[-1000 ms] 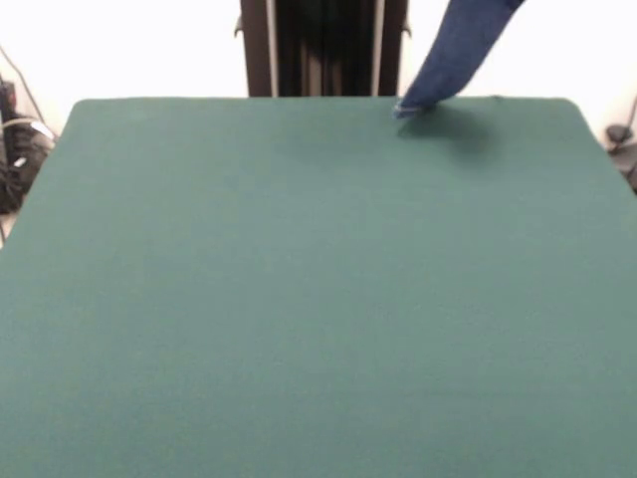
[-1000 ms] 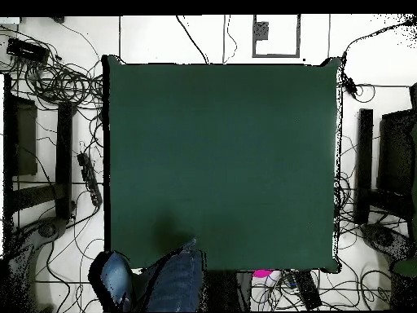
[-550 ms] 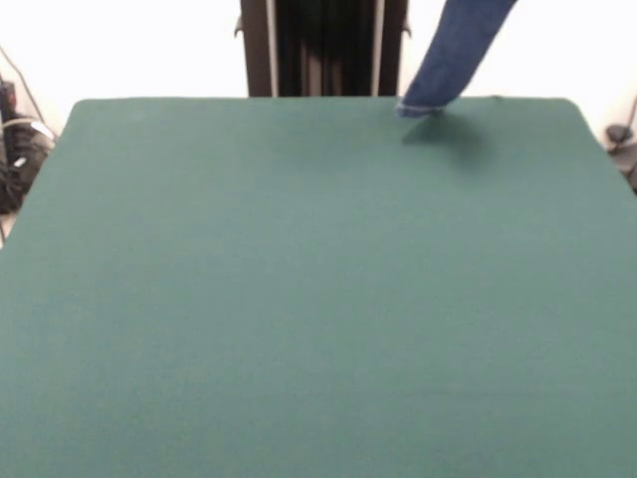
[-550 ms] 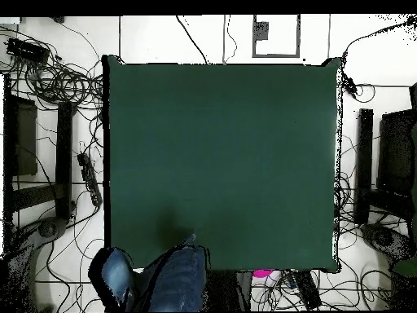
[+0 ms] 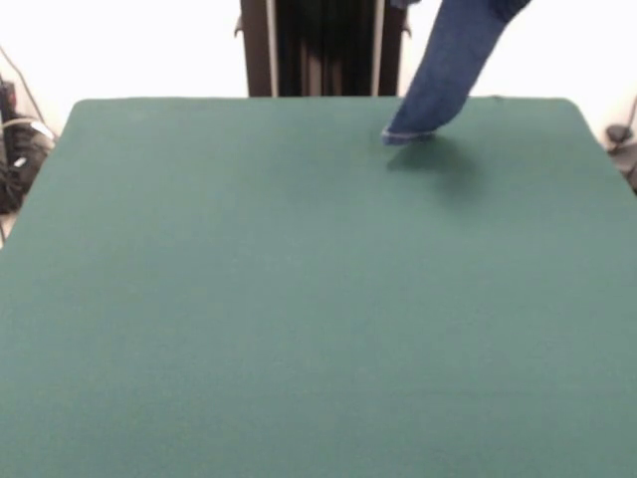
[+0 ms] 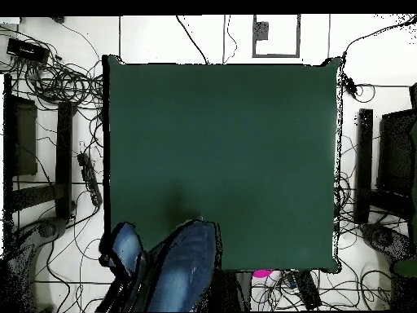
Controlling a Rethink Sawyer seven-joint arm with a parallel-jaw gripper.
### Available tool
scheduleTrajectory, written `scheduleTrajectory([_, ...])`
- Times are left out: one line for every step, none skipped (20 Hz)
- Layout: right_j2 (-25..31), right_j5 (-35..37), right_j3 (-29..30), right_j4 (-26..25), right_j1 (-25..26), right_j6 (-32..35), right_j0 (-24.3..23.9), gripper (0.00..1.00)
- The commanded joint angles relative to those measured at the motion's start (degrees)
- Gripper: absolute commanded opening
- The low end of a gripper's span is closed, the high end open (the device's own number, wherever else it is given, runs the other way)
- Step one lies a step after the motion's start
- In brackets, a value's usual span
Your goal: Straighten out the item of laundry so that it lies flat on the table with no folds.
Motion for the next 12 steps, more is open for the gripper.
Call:
scheduleTrajectory([9.2, -15.1, 7.1, 4.7, 12.4, -13.6, -3.5, 0.0])
scheduleTrajectory([9.8, -17.1, 7.9, 4.9, 13.4, -13.6, -4.1, 0.0])
scheduleTrajectory([10.4, -19.0, 8.6, 5.4, 14.4, -13.3, -4.5, 0.0])
scheduleTrajectory([10.9, -21.2, 9.0, 5.2, 15.1, -12.9, -4.8, 0.0])
scheduleTrajectory([11.4, -23.1, 9.3, 5.1, 15.8, -12.4, -5.1, 0.0])
scheduleTrajectory([11.9, -24.9, 9.5, 5.0, 16.5, -11.8, -5.3, 0.0])
scheduleTrajectory([12.5, -26.8, 9.7, 5.0, 17.2, -11.6, -5.6, 0.0])
scheduleTrajectory([13.1, -28.6, 9.8, 5.0, 17.9, -11.4, -5.9, 0.0])
scheduleTrajectory([13.8, -30.3, 9.9, 5.2, 18.8, -11.1, -6.2, 0.0])
scheduleTrajectory([14.4, -32.0, 9.9, 4.9, 19.6, -10.8, -6.5, 0.0])
scheduleTrajectory([15.1, -33.6, 9.8, 4.6, 20.3, -10.5, -6.7, 0.0])
scheduleTrajectory([15.6, -34.6, 9.7, 4.5, 21.1, -10.1, -7.0, 0.0])
